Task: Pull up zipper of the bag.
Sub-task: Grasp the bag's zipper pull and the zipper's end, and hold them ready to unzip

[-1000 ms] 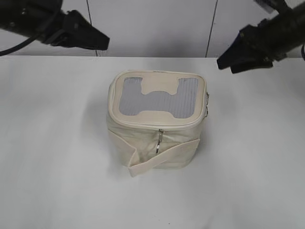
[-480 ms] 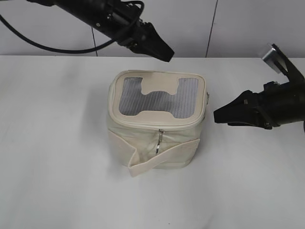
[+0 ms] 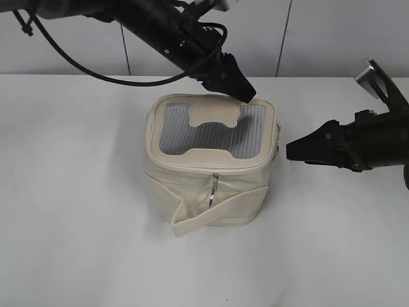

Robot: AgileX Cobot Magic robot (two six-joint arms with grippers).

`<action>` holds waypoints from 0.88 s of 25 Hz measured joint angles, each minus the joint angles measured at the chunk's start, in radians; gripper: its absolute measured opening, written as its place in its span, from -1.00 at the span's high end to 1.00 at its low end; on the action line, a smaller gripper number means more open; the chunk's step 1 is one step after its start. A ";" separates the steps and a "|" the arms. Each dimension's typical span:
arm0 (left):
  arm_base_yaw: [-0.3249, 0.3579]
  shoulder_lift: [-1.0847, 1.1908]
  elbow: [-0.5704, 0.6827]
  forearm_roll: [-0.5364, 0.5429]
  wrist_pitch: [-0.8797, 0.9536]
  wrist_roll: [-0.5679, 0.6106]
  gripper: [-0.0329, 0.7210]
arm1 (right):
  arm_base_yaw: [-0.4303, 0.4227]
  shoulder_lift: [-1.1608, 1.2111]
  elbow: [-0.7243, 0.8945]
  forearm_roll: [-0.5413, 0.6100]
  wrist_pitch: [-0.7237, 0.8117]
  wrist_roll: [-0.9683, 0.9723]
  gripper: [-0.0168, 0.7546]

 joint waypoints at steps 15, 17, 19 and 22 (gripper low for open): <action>-0.023 0.043 -0.011 0.029 -0.018 -0.003 0.07 | 0.000 0.000 0.000 0.029 -0.002 -0.027 -0.16; -0.025 0.045 -0.012 0.028 -0.026 -0.003 0.34 | 0.000 0.000 0.000 0.031 -0.005 -0.032 -0.16; -0.025 0.046 -0.012 0.035 -0.034 -0.002 0.70 | 0.000 0.000 0.000 0.033 -0.013 -0.043 -0.16; -0.025 0.046 -0.012 0.037 -0.035 -0.002 0.79 | 0.000 0.000 0.000 0.034 -0.029 -0.088 -0.16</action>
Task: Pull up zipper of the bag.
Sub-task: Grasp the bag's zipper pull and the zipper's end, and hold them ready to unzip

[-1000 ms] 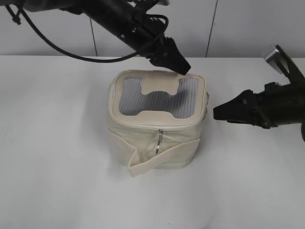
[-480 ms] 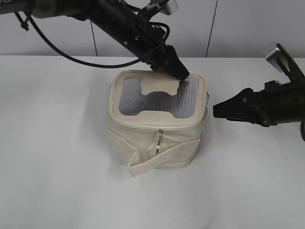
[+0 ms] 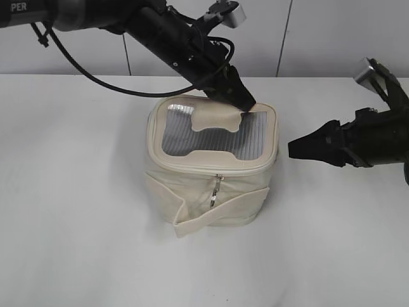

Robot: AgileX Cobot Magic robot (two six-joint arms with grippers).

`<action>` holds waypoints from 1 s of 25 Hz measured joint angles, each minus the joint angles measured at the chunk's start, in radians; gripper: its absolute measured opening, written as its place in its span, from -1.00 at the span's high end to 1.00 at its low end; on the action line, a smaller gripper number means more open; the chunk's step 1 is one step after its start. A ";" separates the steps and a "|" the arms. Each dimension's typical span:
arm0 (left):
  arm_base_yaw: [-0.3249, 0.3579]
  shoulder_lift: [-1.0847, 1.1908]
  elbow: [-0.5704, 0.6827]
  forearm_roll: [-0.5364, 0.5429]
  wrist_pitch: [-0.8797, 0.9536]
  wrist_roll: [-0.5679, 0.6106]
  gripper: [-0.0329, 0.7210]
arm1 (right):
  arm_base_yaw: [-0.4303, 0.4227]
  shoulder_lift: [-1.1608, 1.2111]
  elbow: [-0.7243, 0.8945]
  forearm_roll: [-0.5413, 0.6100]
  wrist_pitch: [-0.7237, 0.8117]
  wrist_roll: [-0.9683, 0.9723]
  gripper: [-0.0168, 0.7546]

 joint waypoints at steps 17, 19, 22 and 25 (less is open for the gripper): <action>-0.002 0.000 0.000 0.003 -0.005 0.000 0.80 | 0.176 0.059 -0.008 0.034 -0.219 -0.249 -0.16; -0.002 0.000 0.000 0.003 -0.005 -0.001 0.80 | 0.183 0.059 -0.020 0.045 -0.253 -0.251 -0.16; -0.002 0.000 0.000 0.003 -0.005 -0.001 0.80 | 0.184 0.059 -0.038 0.052 -0.275 -0.257 -0.16; -0.002 0.000 0.000 0.003 -0.005 -0.001 0.80 | 0.184 0.059 -0.059 0.052 -0.277 -0.263 -0.16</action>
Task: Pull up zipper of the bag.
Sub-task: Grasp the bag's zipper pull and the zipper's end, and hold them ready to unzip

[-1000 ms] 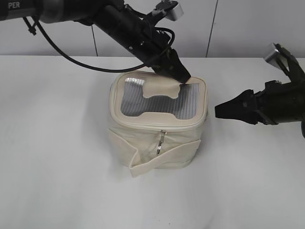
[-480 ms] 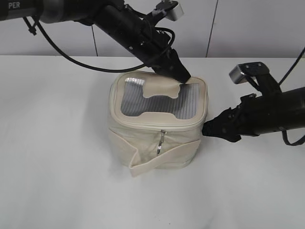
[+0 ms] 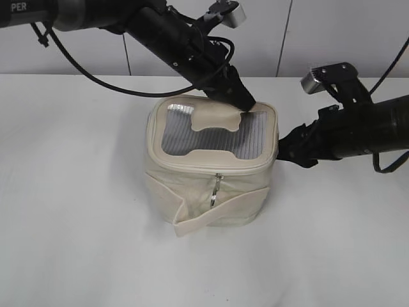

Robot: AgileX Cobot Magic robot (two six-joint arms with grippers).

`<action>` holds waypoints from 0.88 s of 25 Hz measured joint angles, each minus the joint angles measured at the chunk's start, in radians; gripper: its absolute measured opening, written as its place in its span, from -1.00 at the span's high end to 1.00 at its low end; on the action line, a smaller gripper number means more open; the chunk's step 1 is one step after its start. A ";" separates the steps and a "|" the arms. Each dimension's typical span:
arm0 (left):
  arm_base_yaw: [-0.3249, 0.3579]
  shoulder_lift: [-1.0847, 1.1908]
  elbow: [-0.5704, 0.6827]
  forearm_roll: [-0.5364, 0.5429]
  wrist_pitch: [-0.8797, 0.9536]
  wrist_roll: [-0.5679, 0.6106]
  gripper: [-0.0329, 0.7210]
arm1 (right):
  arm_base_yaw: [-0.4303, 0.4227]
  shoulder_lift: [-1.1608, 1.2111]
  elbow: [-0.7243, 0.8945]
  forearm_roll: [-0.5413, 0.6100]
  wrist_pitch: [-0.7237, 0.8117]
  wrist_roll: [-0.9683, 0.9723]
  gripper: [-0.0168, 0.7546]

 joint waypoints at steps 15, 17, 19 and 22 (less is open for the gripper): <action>0.000 0.000 0.000 0.002 -0.001 0.000 0.81 | -0.001 0.081 -0.047 -0.003 0.053 -0.020 0.50; 0.000 0.000 0.000 0.002 -0.001 0.000 0.81 | 0.000 0.086 -0.048 0.002 0.062 -0.027 0.85; 0.000 0.000 0.000 0.002 -0.001 0.000 0.81 | 0.000 0.086 -0.049 0.004 0.062 -0.029 0.93; 0.000 0.000 0.000 0.002 -0.001 0.000 0.81 | 0.000 0.086 -0.048 -0.002 0.062 -0.006 0.93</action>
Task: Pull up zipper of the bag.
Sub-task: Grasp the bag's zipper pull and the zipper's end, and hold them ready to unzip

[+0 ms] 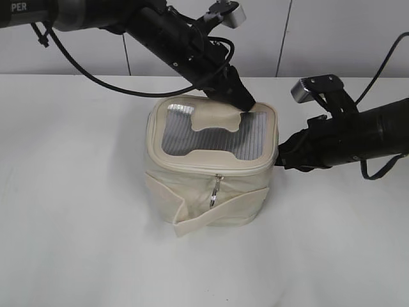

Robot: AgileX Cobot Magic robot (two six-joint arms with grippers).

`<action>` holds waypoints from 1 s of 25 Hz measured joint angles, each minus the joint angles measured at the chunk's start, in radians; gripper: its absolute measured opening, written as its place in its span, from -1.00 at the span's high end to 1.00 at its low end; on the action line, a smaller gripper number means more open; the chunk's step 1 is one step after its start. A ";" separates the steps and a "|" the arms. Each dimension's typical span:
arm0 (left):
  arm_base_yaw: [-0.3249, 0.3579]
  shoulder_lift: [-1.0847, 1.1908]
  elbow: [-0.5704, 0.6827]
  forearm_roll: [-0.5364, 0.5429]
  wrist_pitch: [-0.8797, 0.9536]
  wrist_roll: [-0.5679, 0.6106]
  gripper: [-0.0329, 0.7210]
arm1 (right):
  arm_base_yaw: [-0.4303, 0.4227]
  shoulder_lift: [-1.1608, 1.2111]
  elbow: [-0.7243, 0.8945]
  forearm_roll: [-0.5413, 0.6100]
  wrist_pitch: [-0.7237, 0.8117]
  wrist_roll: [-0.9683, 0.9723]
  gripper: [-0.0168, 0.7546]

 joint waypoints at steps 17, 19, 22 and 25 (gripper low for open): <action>-0.003 0.000 0.000 0.006 -0.010 -0.034 0.81 | 0.002 -0.272 0.160 -0.362 0.067 0.420 0.93; -0.003 0.000 0.000 0.007 -0.012 -0.037 0.81 | 0.002 -0.304 0.161 -0.446 0.086 0.504 0.93; -0.003 0.000 0.000 0.009 -0.013 -0.045 0.81 | 0.002 -0.344 0.161 -0.508 0.152 0.559 0.93; -0.003 0.000 0.000 0.009 -0.014 -0.047 0.81 | 0.024 -0.362 0.161 -0.516 0.217 0.567 0.93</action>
